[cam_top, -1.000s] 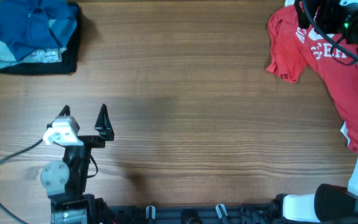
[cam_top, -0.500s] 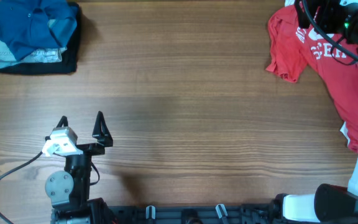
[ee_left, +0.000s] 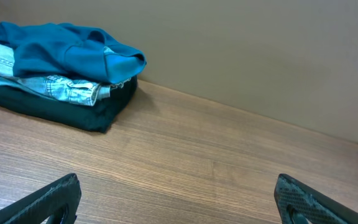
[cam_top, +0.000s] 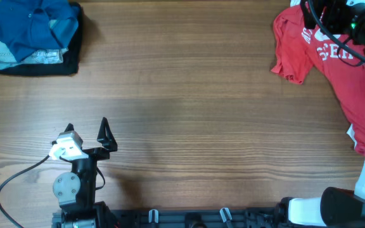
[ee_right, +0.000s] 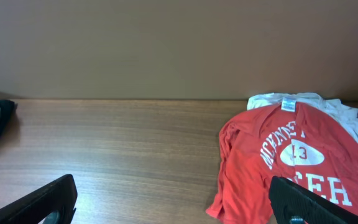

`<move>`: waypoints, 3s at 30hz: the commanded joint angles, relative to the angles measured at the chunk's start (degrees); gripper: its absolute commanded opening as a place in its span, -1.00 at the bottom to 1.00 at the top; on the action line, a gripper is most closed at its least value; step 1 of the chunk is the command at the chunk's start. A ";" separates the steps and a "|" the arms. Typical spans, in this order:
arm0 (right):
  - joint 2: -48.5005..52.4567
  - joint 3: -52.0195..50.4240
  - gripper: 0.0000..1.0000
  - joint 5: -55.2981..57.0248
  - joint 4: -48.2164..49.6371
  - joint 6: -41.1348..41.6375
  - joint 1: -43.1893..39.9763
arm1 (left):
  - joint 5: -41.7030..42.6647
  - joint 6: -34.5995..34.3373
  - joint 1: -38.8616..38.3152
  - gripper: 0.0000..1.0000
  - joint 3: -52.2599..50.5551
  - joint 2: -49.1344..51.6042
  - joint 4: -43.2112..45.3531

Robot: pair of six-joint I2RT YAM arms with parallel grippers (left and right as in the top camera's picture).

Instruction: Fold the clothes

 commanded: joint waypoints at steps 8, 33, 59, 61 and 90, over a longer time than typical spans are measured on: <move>0.55 0.26 1.00 0.22 0.09 -1.14 0.28 | -0.76 -0.33 0.07 1.00 -0.55 -0.50 0.11; -21.31 -33.90 1.00 7.19 18.97 2.38 3.15 | -0.76 -0.33 0.07 1.00 -0.55 -0.50 0.11; -79.08 -108.50 0.99 15.43 62.10 8.24 19.02 | -0.76 -0.33 0.07 1.00 -0.55 -0.50 0.11; -81.33 -108.50 0.99 14.84 57.94 8.24 19.02 | -0.76 -0.33 0.07 1.00 -0.55 -0.50 0.11; -89.05 -108.50 0.99 14.80 51.95 7.85 19.04 | -0.76 -0.33 0.07 1.00 -0.55 -0.50 0.11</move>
